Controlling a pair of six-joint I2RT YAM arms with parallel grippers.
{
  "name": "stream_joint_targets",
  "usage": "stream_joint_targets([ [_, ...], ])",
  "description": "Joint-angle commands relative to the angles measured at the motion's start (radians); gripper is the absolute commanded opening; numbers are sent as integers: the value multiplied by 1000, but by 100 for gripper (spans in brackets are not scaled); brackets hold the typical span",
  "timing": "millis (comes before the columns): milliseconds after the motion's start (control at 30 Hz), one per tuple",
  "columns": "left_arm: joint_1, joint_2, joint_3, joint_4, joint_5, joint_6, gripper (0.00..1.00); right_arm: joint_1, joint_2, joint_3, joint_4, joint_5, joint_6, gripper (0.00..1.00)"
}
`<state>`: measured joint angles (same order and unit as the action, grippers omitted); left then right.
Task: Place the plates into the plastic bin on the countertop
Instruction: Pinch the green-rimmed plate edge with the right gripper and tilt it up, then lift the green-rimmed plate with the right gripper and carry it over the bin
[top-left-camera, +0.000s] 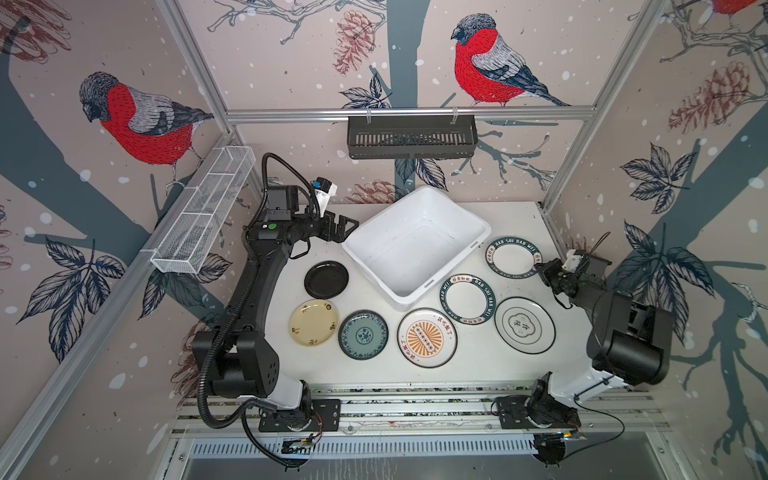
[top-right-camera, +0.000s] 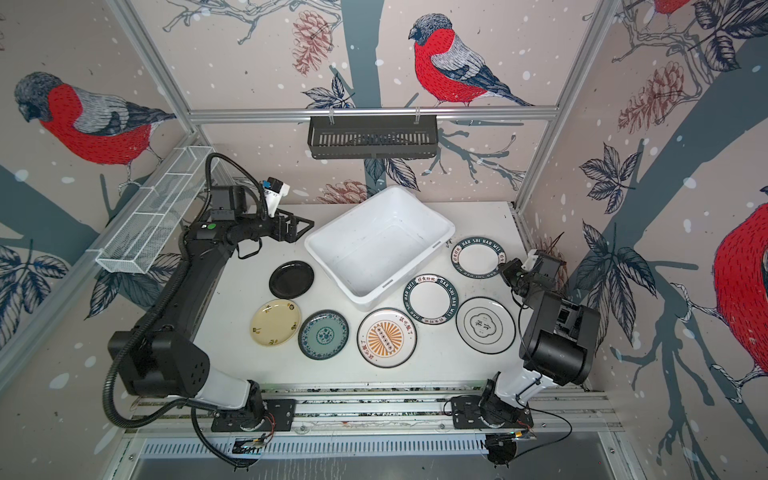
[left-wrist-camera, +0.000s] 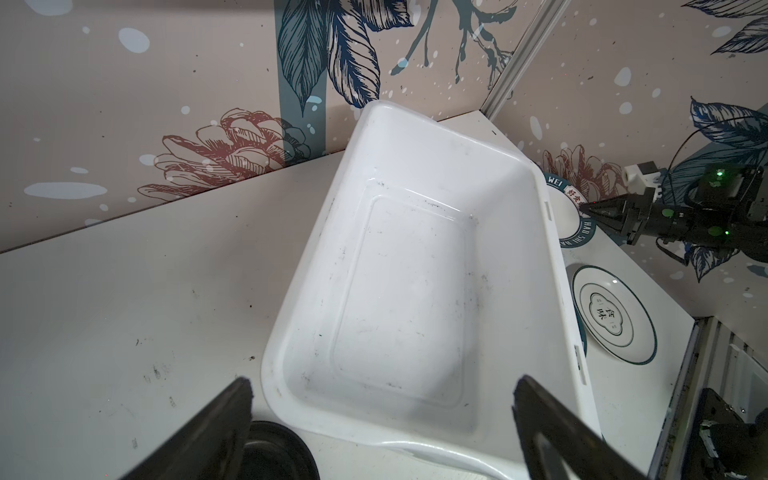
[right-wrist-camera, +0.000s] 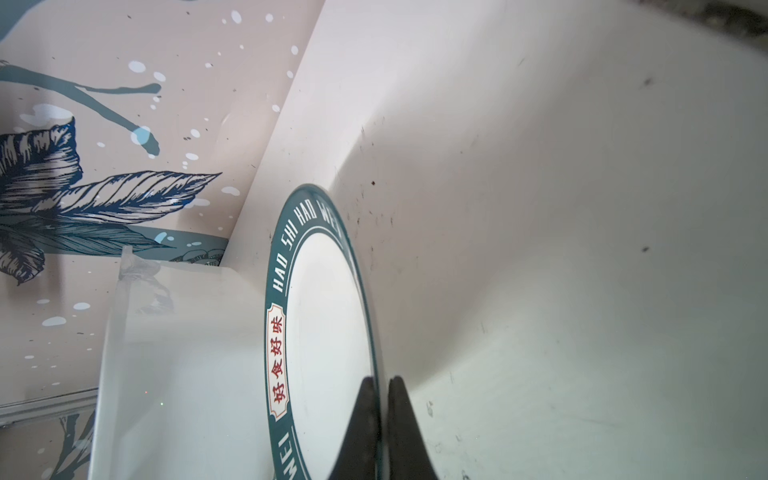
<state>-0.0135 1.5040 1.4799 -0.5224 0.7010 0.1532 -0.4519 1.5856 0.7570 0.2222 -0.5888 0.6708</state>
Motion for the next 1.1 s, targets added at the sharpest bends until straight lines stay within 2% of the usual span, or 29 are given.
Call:
stream_joint_targets([
  [0, -2, 5, 10, 32, 36, -20, 97, 0, -58, 17, -63, 65, -23, 1],
  [233, -3, 7, 19, 36, 38, -25, 97, -14, -180, 26, -123, 130, -25, 1],
  [833, -3, 18, 35, 60, 69, -58, 96, -10, -365, 152, -263, 115, -16, 1],
  [967, -2, 10, 31, 64, 71, -58, 96, 26, -384, 194, -281, 110, -7, 0],
  [1067, -2, 6, 32, 61, 72, -58, 96, 96, -380, 248, -304, 139, -14, 1],
])
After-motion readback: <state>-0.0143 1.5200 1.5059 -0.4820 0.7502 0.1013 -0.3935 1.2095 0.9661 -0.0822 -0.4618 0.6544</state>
